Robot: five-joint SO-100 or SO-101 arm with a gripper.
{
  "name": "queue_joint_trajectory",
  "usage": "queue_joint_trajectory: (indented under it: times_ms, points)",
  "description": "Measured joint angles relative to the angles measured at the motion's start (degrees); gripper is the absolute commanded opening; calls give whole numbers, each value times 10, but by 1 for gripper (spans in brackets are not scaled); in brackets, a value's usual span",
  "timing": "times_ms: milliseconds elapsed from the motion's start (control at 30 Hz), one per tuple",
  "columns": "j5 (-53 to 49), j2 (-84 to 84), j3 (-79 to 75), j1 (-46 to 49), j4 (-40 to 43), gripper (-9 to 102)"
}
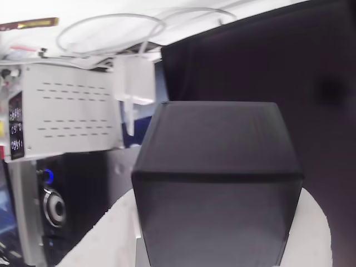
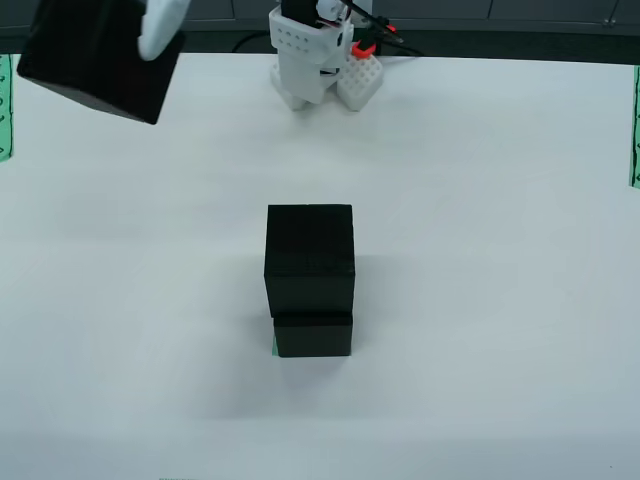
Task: Stack 3 Blocks on the chosen place.
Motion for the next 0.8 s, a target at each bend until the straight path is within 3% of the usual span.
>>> queue_joint_trajectory:
  times_ms: [333,567,800]
  points:
    - [-33,137,131,-121,-39,18]
    - [-33,137,221,-157,-183,18]
    - [-36,114,273,-185,-270,18]
